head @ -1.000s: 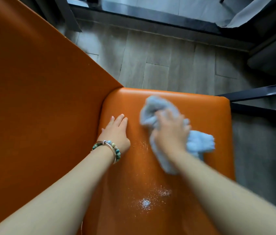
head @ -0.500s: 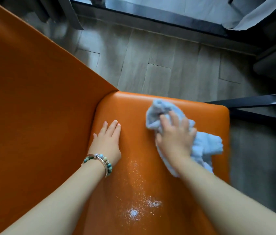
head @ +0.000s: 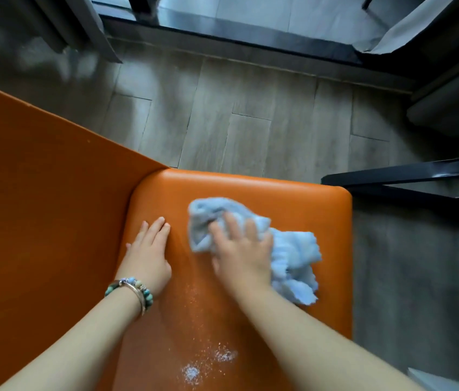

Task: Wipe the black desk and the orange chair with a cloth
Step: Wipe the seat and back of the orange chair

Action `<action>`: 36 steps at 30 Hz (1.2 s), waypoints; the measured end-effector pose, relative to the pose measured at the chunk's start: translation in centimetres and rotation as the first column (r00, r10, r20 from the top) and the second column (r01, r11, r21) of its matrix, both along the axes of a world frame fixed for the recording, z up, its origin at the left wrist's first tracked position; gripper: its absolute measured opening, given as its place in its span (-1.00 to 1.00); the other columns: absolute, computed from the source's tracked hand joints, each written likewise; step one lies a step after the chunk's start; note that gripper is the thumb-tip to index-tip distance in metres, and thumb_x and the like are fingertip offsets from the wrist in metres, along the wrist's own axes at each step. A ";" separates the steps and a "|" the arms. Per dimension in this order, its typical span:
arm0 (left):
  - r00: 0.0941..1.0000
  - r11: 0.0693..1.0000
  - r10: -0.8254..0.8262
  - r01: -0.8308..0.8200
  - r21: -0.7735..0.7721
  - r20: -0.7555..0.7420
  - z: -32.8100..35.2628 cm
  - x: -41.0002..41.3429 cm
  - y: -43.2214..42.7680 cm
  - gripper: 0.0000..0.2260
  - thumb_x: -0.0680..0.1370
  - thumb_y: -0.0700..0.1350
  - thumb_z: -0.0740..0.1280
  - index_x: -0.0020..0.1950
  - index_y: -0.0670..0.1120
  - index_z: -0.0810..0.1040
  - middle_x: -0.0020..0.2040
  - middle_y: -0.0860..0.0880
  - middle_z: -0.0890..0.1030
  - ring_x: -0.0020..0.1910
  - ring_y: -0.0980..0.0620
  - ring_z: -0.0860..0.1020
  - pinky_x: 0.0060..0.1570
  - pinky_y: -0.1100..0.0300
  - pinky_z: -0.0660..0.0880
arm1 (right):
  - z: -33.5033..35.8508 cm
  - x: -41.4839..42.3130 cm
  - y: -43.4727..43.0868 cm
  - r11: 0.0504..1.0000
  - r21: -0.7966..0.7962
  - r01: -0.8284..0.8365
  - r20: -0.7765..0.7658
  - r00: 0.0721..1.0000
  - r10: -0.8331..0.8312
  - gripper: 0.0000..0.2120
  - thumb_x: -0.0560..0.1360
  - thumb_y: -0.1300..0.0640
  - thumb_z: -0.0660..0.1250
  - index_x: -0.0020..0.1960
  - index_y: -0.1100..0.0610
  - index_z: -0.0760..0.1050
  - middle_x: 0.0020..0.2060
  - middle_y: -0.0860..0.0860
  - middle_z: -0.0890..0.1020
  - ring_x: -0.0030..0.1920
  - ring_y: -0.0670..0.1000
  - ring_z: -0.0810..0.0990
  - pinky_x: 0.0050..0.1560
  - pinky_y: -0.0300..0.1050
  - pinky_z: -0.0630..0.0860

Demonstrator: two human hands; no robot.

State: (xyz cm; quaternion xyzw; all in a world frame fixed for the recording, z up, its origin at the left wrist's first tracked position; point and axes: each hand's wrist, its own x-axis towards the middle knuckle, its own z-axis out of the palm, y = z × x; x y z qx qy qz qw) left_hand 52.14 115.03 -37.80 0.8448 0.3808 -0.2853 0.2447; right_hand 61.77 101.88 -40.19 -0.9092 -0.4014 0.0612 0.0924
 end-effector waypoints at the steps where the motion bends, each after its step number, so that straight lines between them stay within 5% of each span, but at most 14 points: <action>1: 1.000 1.000 -0.001 0.001 -0.012 0.006 0.0 -0.1 0.1 -0.38 0.51 -0.32 0.14 0.53 -0.06 0.02 0.55 0.07 -0.09 0.53 -0.03 -0.13 0.47 -0.08 0.02 | -0.1 -1.0 -0.2 0.985 0.006 -0.171 0.004 0.985 0.171 -0.60 0.19 -0.01 0.34 0.03 -0.07 0.57 0.08 -0.03 0.63 -0.05 0.12 0.48 -0.17 0.02 0.46; 4: 0.999 0.999 -0.028 0.028 -0.018 0.015 -0.1 -0.2 0.6 -0.40 0.53 -0.32 0.12 0.53 -0.06 0.01 0.55 0.05 -0.08 0.53 -0.04 -0.13 0.49 -0.04 0.01 | 0.0 3.9 -1.2 0.974 -0.026 -0.224 0.080 0.971 0.226 -0.52 0.20 -0.06 0.36 0.11 -0.05 0.43 0.11 -0.03 0.61 -0.06 0.13 0.48 -0.21 -0.02 0.42; 6: 1.000 0.999 -0.028 0.028 -0.015 0.007 -0.1 -0.1 0.5 -0.42 0.56 -0.27 0.13 0.54 -0.06 0.00 0.55 0.05 -0.09 0.53 -0.03 -0.14 0.49 -0.03 0.00 | 0.4 9.3 -1.8 0.988 -0.097 0.117 0.142 0.985 -0.102 -0.58 0.31 -0.04 0.32 0.16 -0.03 0.44 0.18 0.00 0.54 0.02 0.17 0.48 -0.12 0.05 0.42; 8: 1.000 0.999 -0.028 0.028 -0.020 0.002 0.0 -0.2 0.3 -0.41 0.58 -0.20 0.16 0.54 -0.05 -0.04 0.55 0.05 -0.11 0.53 -0.02 -0.15 0.49 -0.03 0.01 | 1.6 12.9 -2.1 0.863 -0.197 0.465 0.031 0.883 -0.469 -0.63 0.46 0.00 0.24 0.26 -0.03 0.39 0.29 0.02 0.40 0.16 0.20 0.38 0.08 0.12 0.34; 10: 0.999 1.000 0.001 0.000 -0.019 0.033 0.1 -0.3 0.1 -0.35 0.56 -0.12 0.21 0.54 -0.04 -0.09 0.55 0.04 -0.10 0.53 -0.01 -0.13 0.49 -0.02 0.03 | 1.9 12.6 -1.7 0.760 -0.229 0.608 -0.002 0.780 -0.625 -0.63 0.50 0.01 0.18 0.30 -0.04 0.35 0.32 0.02 0.34 0.22 0.20 0.31 0.16 0.14 0.27; 12: 0.989 0.997 0.075 -0.076 0.004 0.127 0.5 -0.2 0.0 -0.29 0.53 -0.12 0.25 0.54 -0.04 -0.13 0.56 0.01 -0.05 0.53 0.01 -0.01 0.47 0.05 0.11 | 1.9 9.2 0.0 0.808 -0.237 0.540 -0.029 0.827 -0.561 -0.63 0.48 0.00 0.22 0.28 -0.06 0.38 0.34 -0.02 0.34 0.23 0.18 0.31 0.15 0.14 0.27; 14: 0.963 0.988 0.104 -0.128 0.082 0.249 1.0 0.4 0.5 -0.29 0.52 -0.16 0.26 0.54 -0.04 -0.10 0.55 -0.02 0.03 0.49 0.00 0.16 0.37 0.11 0.26 | 1.4 5.2 2.1 0.938 -0.189 0.292 -0.043 0.951 -0.305 -0.58 0.33 -0.07 0.36 0.19 -0.10 0.49 0.28 -0.06 0.44 0.16 0.16 0.42 0.06 0.14 0.36; 16: 0.949 0.984 0.041 -0.093 0.152 0.312 0.9 1.4 1.1 -0.30 0.50 -0.19 0.28 0.54 -0.09 -0.02 0.53 -0.08 0.10 0.49 -0.05 0.17 0.40 0.12 0.19 | 1.2 3.2 4.2 0.987 -0.151 0.057 -0.027 0.998 -0.061 -0.57 0.12 -0.16 0.41 -0.02 -0.11 0.59 0.11 -0.08 0.60 -0.03 0.13 0.57 -0.14 0.09 0.48; 19: 0.981 0.991 0.043 -0.066 0.113 0.187 0.2 2.6 1.7 -0.35 0.53 -0.13 0.27 0.53 -0.12 0.02 0.54 -0.09 0.06 0.52 -0.08 0.04 0.47 0.08 0.05 | 1.2 4.7 4.9 0.992 -0.119 -0.038 -0.050 0.998 0.032 -0.60 0.11 -0.20 0.27 -0.11 -0.11 0.60 -0.01 -0.09 0.63 -0.14 0.11 0.59 -0.23 0.01 0.47; 23: 0.998 0.991 -0.018 0.026 0.129 -0.063 0.0 3.4 0.9 -0.29 0.52 0.15 0.24 0.53 -0.07 -0.02 0.55 -0.06 -0.03 0.53 -0.12 -0.04 0.46 -0.03 0.13 | 1.1 10.8 -0.7 0.942 -0.197 0.271 0.053 0.963 -0.266 -0.63 0.37 -0.11 0.24 0.15 -0.08 0.50 0.20 -0.05 0.51 0.07 0.18 0.47 0.01 0.09 0.40; 28: 0.998 0.988 -0.040 0.047 0.145 -0.052 0.5 3.8 1.3 -0.28 0.50 0.22 0.23 0.53 -0.06 0.04 0.54 -0.07 0.04 0.52 -0.13 0.03 0.43 0.01 0.20 | 2.8 15.9 -5.6 0.650 -0.325 0.688 -0.032 0.678 -0.734 -0.64 0.48 -0.01 0.17 0.26 -0.01 0.41 0.25 0.06 0.40 0.21 0.24 0.33 0.16 0.18 0.30; 32: 1.000 0.998 -0.023 0.022 0.060 0.013 0.5 1.9 1.7 -0.34 0.55 0.10 0.22 0.54 -0.03 -0.02 0.56 0.01 -0.06 0.53 -0.03 -0.08 0.47 0.03 0.09 | 2.2 11.1 2.4 0.884 -0.291 0.366 -0.016 0.922 -0.387 -0.69 0.48 -0.05 0.17 0.19 -0.03 0.45 0.23 -0.01 0.45 0.20 0.17 0.35 0.15 0.09 0.28; 36: 0.997 0.992 0.069 -0.071 0.102 0.026 0.3 -0.8 2.1 -0.35 0.55 0.01 0.22 0.54 -0.05 -0.05 0.56 0.00 -0.07 0.53 0.01 -0.10 0.47 0.04 0.03 | 2.0 2.5 8.3 0.989 -0.145 -0.003 -0.156 0.988 -0.020 -0.68 0.37 -0.08 0.31 0.11 -0.09 0.50 0.23 -0.07 0.45 0.17 0.15 0.42 0.05 0.13 0.35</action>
